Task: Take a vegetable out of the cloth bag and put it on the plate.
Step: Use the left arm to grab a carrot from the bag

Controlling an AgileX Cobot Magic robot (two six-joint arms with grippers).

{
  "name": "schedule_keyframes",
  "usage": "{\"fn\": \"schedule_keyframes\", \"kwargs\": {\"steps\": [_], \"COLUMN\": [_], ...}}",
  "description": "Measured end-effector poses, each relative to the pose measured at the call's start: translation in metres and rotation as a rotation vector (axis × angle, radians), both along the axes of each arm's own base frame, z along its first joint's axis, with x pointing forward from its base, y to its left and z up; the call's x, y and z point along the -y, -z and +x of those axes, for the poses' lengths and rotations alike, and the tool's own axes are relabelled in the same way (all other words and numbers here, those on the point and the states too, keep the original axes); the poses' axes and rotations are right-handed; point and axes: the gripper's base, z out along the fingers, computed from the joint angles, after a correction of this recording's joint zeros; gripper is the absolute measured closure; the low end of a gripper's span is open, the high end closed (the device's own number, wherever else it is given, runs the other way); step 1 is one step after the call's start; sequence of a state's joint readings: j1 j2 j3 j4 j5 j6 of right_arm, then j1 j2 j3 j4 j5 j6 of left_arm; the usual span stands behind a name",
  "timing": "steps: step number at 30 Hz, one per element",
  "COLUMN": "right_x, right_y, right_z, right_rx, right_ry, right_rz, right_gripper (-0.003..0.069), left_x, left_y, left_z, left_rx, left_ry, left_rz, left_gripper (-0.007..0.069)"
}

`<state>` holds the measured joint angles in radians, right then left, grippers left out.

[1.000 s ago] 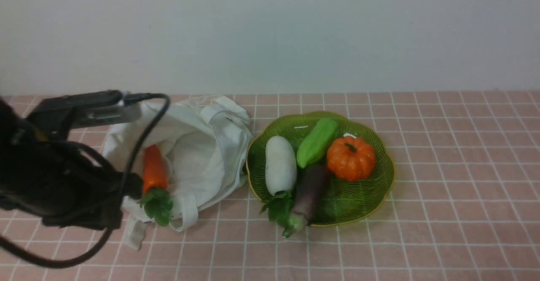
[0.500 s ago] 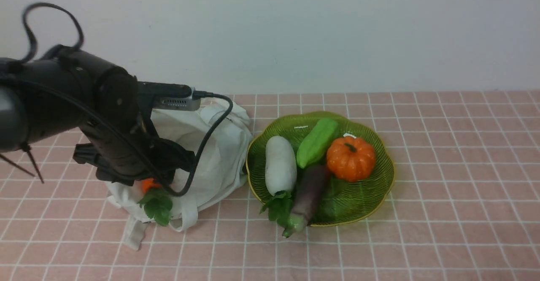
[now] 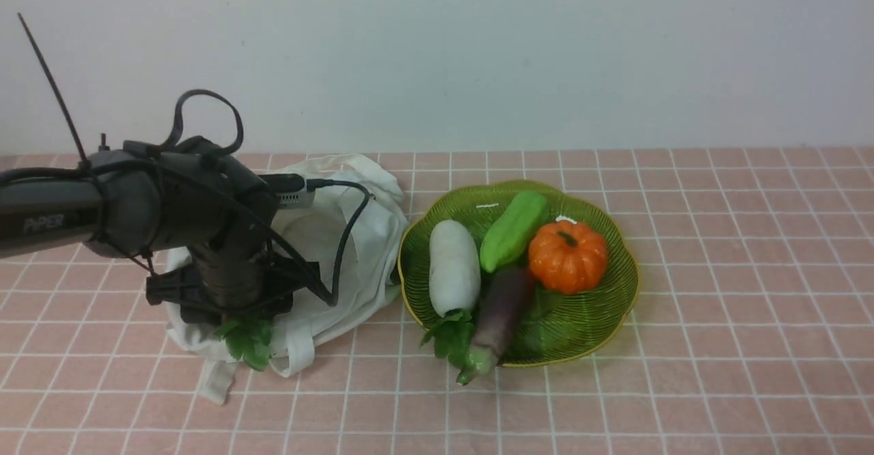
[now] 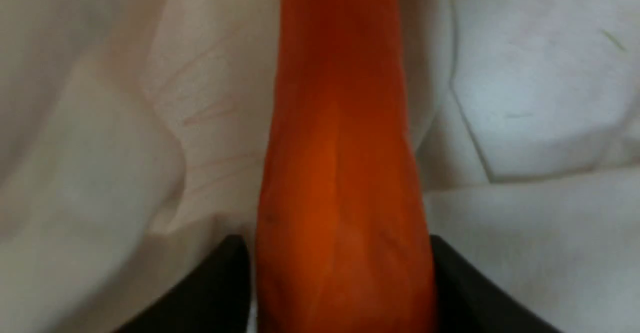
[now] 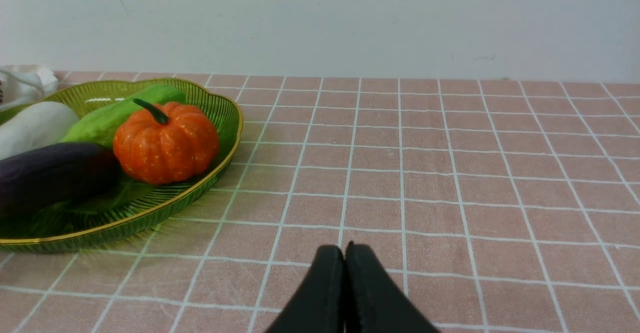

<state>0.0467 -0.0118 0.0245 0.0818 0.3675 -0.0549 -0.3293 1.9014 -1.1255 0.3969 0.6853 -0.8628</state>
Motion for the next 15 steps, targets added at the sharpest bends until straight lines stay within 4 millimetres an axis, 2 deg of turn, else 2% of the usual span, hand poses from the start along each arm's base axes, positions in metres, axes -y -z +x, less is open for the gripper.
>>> {"fn": "schedule_keyframes", "kwargs": {"steps": [2, 6, 11, 15], "right_x": [0.0, 0.0, 0.0, 0.0], "right_y": [0.0, 0.0, 0.0, 0.0], "right_z": [0.0, 0.0, 0.0, 0.0], "right_rx": [0.0, 0.0, 0.0, 0.0], "right_ry": [0.0, 0.0, 0.0, 0.0], "right_rz": [0.0, 0.0, 0.0, 0.0], "right_gripper": [0.0673, 0.0673, 0.0673, 0.0673], "left_x": [0.003, 0.008, 0.025, 0.039], "left_y": [0.0, -0.01, -0.069, -0.098], "left_z": [-0.001, -0.006, -0.031, -0.056], "left_rx": [-0.011, -0.039, -0.103, -0.173], "left_ry": [0.027, 0.087, 0.196, 0.267], "left_rz": [0.006, 0.018, -0.006, -0.053], "left_gripper": [0.0325, 0.0322, 0.0322, 0.0322]}}
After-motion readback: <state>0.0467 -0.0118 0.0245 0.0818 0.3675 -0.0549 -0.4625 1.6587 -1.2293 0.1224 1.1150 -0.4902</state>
